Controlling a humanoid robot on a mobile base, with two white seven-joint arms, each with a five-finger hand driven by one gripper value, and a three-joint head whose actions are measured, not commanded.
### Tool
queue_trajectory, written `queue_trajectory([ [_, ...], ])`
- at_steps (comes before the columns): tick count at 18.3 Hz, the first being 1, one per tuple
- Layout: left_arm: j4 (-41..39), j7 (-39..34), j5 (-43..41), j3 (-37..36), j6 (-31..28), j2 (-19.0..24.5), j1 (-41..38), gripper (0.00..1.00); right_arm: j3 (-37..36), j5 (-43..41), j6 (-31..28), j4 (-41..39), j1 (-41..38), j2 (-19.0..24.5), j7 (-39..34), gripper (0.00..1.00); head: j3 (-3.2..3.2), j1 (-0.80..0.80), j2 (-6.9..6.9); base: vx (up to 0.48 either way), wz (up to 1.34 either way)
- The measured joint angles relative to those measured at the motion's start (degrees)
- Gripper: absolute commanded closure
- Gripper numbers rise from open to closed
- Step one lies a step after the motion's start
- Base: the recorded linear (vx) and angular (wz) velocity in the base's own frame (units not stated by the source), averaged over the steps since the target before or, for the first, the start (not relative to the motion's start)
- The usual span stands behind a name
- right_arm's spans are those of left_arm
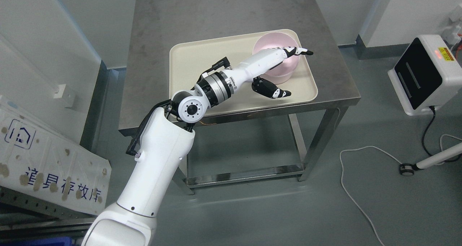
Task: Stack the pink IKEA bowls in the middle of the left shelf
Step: 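Regrip the stacked pink bowls at their rim with the left hand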
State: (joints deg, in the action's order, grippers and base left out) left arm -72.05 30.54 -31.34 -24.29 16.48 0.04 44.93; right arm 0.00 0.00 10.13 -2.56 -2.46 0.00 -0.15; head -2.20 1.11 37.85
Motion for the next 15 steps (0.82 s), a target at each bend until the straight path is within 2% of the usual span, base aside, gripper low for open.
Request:
queue_trajectory([
  [5,-1.07,-0.07,-7.36,-0.75,-9.90,-0.02,1.48,0.24,0.00,0.00,0.00,0.00,0.00,0.00,-0.07,0.00,0.00,0.00,0.00,0.000,0.00],
  [8,-1.33,-0.13,-9.86,-1.14,-11.47,-0.03,1.86,0.27,0.00,0.00,0.00,0.00,0.00,0.00,-0.08,0.00,0.00,0.00,0.00,0.000,0.00],
  [15,-1.42,0.23,-13.52,-2.21,-12.05,-0.04,2.10,0.52,0.00,0.00,0.00,0.00,0.00,0.00,-0.08,0.00,0.00,0.00,0.00,0.000,0.00],
])
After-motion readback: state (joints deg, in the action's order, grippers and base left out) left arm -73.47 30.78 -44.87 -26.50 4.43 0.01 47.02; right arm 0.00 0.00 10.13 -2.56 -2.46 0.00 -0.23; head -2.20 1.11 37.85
